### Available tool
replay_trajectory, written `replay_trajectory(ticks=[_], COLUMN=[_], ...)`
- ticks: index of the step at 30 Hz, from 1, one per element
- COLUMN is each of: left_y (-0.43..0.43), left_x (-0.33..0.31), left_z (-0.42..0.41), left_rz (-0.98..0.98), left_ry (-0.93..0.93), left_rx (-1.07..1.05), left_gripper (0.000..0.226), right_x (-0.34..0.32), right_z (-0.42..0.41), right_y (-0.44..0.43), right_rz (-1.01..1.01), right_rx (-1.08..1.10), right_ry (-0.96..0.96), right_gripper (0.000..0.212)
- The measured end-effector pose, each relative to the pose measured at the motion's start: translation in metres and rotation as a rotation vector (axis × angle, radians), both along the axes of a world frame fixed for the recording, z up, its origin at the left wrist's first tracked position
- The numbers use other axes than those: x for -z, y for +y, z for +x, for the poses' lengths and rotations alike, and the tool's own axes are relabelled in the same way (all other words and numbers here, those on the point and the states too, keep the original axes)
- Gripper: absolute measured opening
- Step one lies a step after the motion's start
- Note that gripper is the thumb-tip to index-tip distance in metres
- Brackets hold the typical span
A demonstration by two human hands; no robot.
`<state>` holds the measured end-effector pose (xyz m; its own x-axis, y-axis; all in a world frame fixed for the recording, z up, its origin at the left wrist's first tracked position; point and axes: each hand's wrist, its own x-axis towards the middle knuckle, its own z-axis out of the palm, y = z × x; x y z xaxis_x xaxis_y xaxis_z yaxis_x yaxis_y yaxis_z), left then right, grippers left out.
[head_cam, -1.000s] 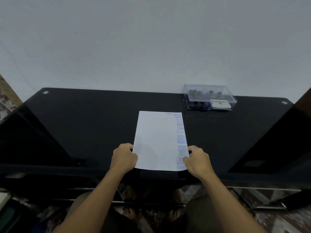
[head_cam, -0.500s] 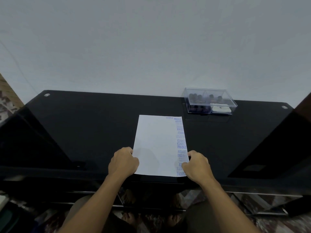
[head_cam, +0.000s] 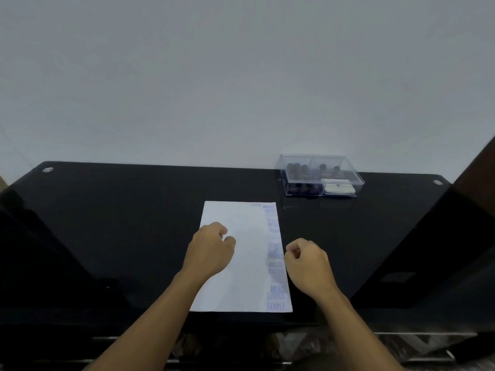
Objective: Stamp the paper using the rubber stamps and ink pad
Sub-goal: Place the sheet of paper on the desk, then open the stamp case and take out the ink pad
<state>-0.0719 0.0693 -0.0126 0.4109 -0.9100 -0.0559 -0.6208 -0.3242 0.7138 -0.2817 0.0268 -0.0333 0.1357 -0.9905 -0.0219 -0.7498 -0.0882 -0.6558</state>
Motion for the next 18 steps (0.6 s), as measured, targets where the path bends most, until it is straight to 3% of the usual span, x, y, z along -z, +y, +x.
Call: replay_trajectory(ticks=[4, 8, 14, 18], left_y=[-0.057, -0.124, -0.205, -0.244], left_x=[-0.014, -0.023, -0.027, -0.022], left_z=[-0.026, -0.051, -0.070, -0.079], left_rz=[-0.037, -0.053, -0.067, -0.092], left_ry=[0.021, -0.003, 0.005, 0.011], left_rx=[0.055, 0.102, 0.181, 0.210], left_gripper=[0.032, 0.009, 0.020, 0.013], right_x=[-0.014, -0.027, -0.037, -0.039], right_z=[-0.015, -0.032, -0.053, -0.069], right_y=[-0.049, -0.109, -0.187, -0.229], right_rz=[-0.007, -0.042, -0.149, -0.228], right_rx=[0.059, 0.115, 0.150, 0.190], right_ry=[-0.066, -0.087, -0.021, 0.102], right_gripper=[0.011, 0.024, 0.018, 0.032])
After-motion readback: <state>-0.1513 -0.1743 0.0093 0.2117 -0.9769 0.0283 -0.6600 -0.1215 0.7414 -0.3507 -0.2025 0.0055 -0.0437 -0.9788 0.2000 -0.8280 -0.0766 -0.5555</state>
